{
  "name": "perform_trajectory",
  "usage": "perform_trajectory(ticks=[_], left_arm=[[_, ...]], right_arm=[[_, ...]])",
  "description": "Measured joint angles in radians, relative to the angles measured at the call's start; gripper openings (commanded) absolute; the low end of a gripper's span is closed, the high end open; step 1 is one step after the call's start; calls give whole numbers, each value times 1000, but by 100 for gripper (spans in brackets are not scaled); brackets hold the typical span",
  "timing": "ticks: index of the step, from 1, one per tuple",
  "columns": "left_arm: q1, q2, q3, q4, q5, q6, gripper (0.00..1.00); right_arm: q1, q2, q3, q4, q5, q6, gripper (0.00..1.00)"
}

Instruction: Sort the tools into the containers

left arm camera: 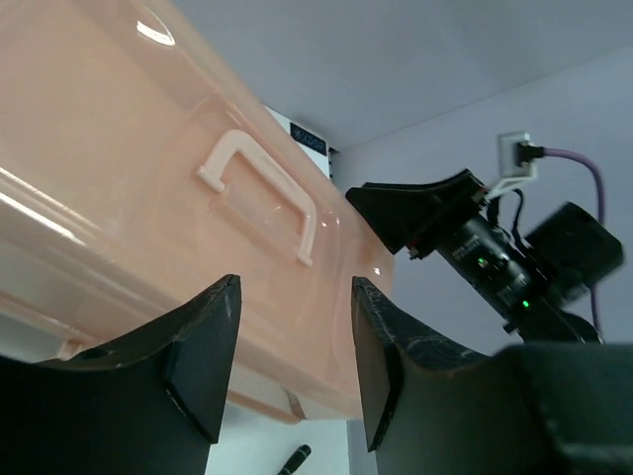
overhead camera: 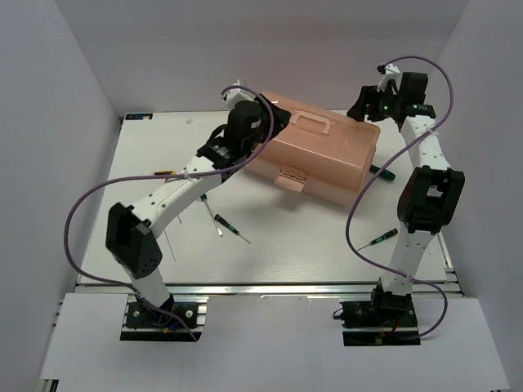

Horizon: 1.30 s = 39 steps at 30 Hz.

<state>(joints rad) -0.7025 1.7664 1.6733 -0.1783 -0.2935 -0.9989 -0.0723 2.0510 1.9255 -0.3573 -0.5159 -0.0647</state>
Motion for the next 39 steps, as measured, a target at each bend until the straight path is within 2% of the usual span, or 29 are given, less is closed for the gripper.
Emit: perform_trajectory(ticks=[8,13,18,23,27,34,39], left_arm=[[0,-213,-182,40,-1,67,62],[0,-245,-248,44,11,84,62],[0,-220,-248,58,54,87,62],[0,-113,-157,76,120,82,60],[0,-11,-60,50,169,56,59],[0,90,93,-113,226,-7,59],[0,153,260,-299,243,-39,60]], right_arm=[[8,3,23,-109,-252,-84,63],[2,-19,-14,-135,-321,-132,58],[0,-87,-105,-172,-360,-169,56],[17,-237,-294,-167,-361,-162,56],[72,-358,-431,-145,-304,-92,59],[154,-439,-525,-105,-225,55,61],[179,-465,-555,-61,-148,122,62]])
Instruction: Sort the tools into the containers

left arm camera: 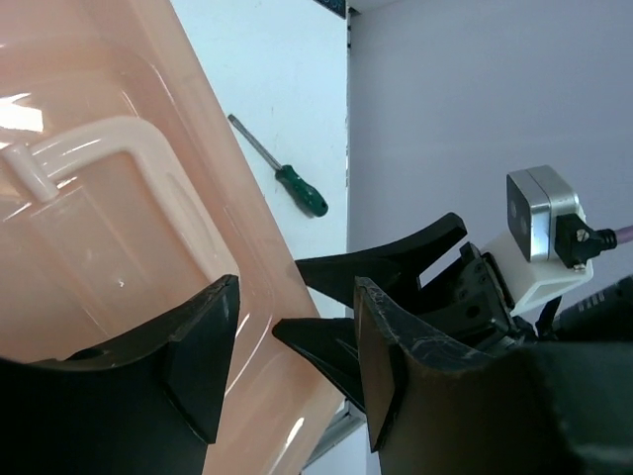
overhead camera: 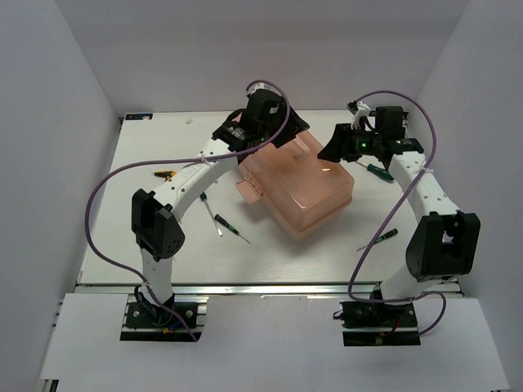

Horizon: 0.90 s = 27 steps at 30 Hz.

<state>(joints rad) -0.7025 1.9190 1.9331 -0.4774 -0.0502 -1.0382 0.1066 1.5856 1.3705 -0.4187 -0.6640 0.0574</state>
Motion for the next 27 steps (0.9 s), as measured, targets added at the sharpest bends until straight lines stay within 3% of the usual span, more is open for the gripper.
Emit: perform_trajectory(ticks=[10,27], left_arm=[[0,156,233,-296,0,-10,62],[-3,199,309,-426,-108,-23,60]], right_arm=[[85,-70,-71,89,182,29,63],[154,-138,-158,162,230,67,60]])
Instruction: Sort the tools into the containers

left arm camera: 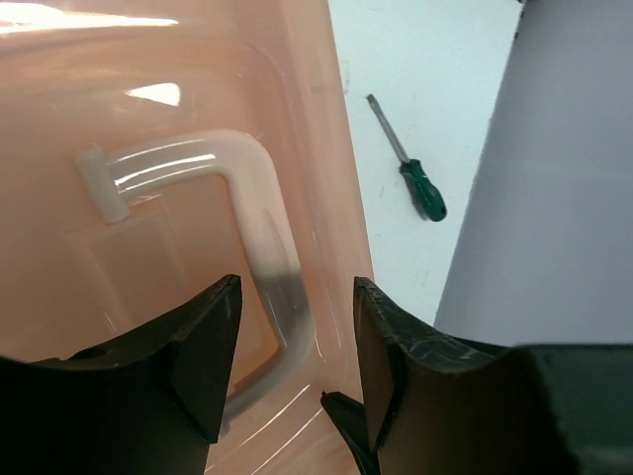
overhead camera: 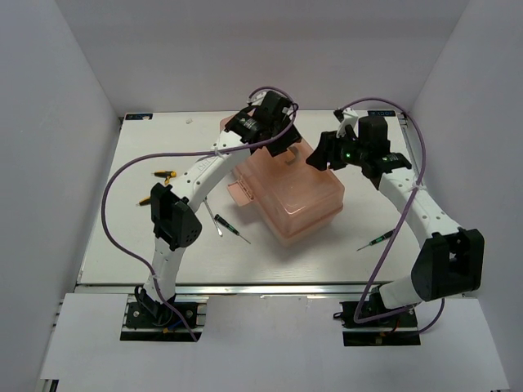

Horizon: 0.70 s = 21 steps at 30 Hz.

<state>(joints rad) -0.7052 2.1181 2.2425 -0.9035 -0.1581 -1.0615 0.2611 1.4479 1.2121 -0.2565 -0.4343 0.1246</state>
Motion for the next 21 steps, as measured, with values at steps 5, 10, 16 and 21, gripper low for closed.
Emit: perform_trajectory(ticks=[5,10,16,21], left_arm=[[0,5,36,-84,-19,-39,60],[2,6,37,-100,-18,-114,59],[3,21,45,-84,-18,-171,57],[4,22,37,-84,-10,-185,48]], right_arm=[[34,-28,-24,1,30,28,60],[53,-46,-41,13,69,49,60],[60,-58,-59,31,87,56,60],[61,-63,-67,43,91,61,62]])
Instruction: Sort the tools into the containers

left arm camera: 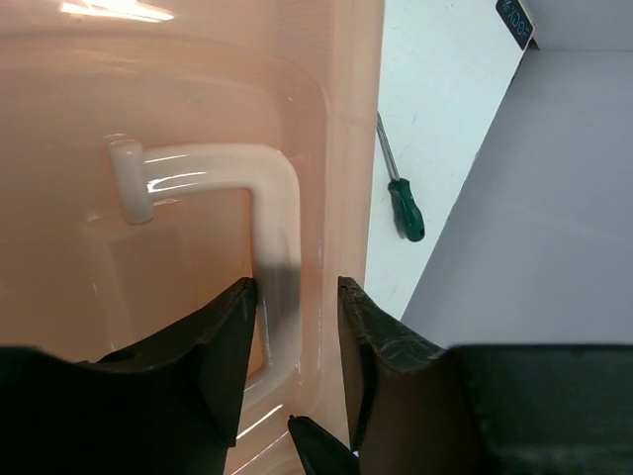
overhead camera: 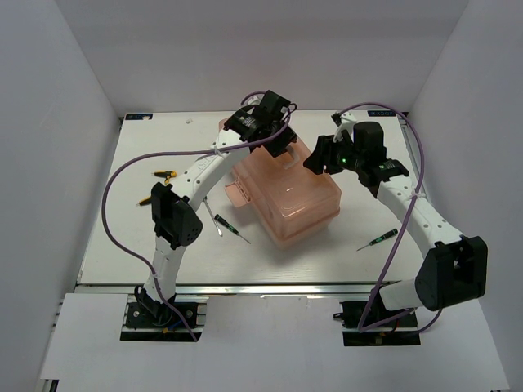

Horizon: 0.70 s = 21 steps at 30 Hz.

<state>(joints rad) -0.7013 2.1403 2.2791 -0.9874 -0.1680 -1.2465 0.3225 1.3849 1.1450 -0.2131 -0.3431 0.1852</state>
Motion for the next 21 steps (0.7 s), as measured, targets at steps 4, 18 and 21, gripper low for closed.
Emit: perform_trajectory(ticks=[4,18,21], left_arm=[[6,-31,-67,45,13,-6,40],[60,-232,-503,480,116,0,36],[79,-233,-523,526,149,10,36]], right_arm=[[4,-7,-3,-2,3,-5,66],[33,-70,25,-134,46,-113,72],[38,-70,49,-145,43,-126,72]])
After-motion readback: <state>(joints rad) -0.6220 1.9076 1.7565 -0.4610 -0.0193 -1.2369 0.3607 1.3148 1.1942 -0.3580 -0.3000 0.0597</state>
